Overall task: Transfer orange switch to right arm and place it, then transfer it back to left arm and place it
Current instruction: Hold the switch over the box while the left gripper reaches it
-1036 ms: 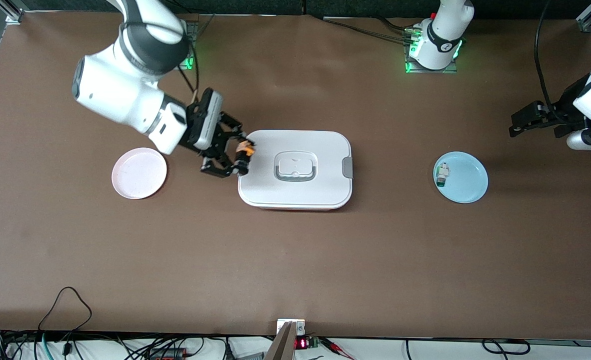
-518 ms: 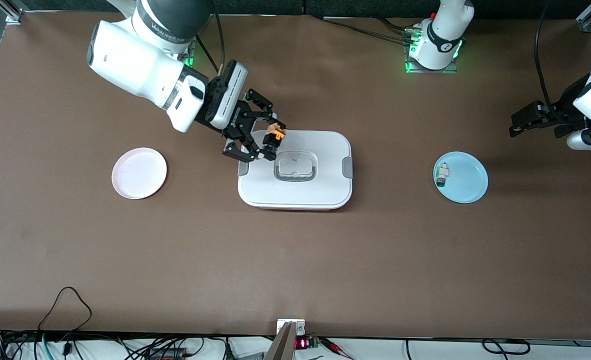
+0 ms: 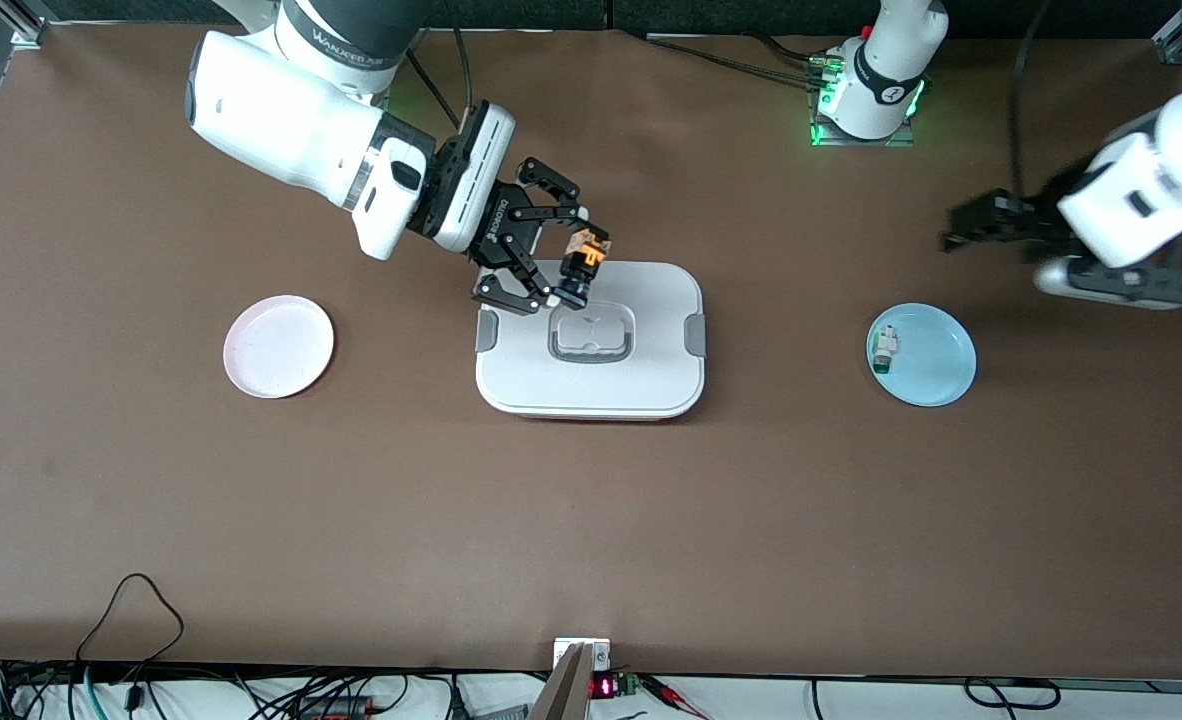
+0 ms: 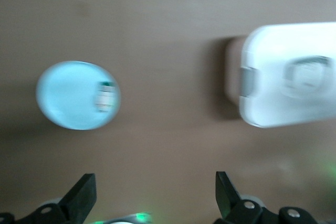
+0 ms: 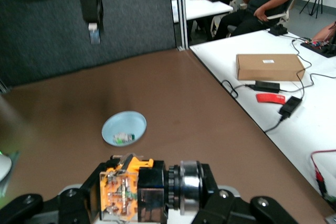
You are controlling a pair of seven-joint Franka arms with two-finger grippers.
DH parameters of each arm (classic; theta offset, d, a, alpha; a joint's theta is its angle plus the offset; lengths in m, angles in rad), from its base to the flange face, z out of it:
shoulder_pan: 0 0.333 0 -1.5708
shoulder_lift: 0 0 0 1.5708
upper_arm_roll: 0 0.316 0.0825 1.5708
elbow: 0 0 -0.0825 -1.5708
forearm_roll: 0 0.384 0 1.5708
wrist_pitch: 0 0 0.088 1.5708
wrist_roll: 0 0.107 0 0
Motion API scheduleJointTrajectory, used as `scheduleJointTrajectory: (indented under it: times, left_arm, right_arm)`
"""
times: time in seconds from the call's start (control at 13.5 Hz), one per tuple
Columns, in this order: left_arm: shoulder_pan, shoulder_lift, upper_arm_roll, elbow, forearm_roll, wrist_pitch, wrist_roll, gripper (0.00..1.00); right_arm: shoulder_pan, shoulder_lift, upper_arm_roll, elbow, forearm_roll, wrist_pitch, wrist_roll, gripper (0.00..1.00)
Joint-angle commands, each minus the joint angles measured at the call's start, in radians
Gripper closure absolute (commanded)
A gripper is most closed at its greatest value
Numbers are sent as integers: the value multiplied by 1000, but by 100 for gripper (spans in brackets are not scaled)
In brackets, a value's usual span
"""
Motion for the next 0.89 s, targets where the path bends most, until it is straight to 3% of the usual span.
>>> scheduleJointTrajectory:
  times: [0.0,0.44,0.81]
  left_arm:
    - [21,56,-2,6,-266,-40,-6,0]
    - [57,188,-1,0,-895,-17,-92,0]
    - [37,203,-9,-116,-1212,82,-46,0]
  right_arm:
    - [5,42,22,64,58,39,10,100]
    - [77,136,28,156,72,112,108,100]
    - [107,153,30,165,74,117,110,100]
